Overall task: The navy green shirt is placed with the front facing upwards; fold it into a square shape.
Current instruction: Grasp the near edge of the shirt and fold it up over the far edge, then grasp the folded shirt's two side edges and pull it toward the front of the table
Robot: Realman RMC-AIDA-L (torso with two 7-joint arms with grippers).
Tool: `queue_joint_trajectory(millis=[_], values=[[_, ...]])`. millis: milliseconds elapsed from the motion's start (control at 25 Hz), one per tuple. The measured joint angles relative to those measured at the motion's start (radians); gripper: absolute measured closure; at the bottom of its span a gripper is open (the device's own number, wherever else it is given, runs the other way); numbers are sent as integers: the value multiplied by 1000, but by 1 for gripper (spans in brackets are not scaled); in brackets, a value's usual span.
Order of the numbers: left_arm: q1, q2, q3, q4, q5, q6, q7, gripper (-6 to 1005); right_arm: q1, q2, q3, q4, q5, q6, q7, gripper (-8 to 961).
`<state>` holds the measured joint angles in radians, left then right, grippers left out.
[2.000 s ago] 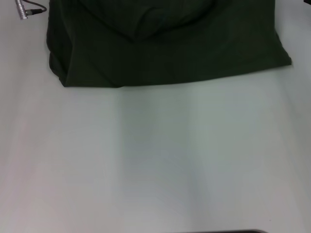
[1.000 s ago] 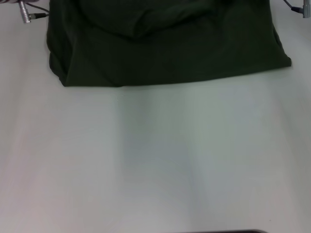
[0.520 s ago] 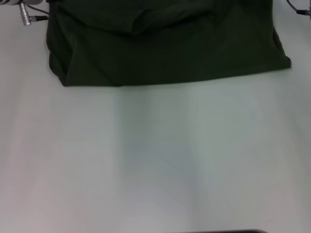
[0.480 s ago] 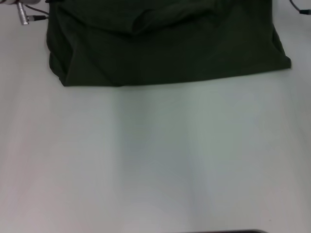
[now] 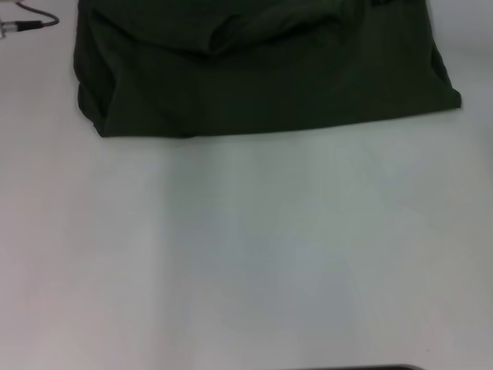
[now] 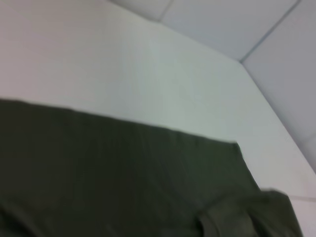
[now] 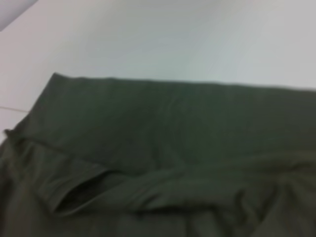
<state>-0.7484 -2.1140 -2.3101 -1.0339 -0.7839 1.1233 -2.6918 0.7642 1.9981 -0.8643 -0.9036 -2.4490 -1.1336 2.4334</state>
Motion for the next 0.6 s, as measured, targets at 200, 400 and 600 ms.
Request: queue_joint_trajectory(millis=[200,400,600], values=[[14,75,-50,82,-77,159,8,358,-26,-25,116,22,18,-168,-13,272],[66,108,-158,148,-140,225,60,360,-131,-28,194,17,156,-224,-113,274],[120,119,-195,191,-218,264,130,363,-251,-20,236,23,373,-254,-292,277]])
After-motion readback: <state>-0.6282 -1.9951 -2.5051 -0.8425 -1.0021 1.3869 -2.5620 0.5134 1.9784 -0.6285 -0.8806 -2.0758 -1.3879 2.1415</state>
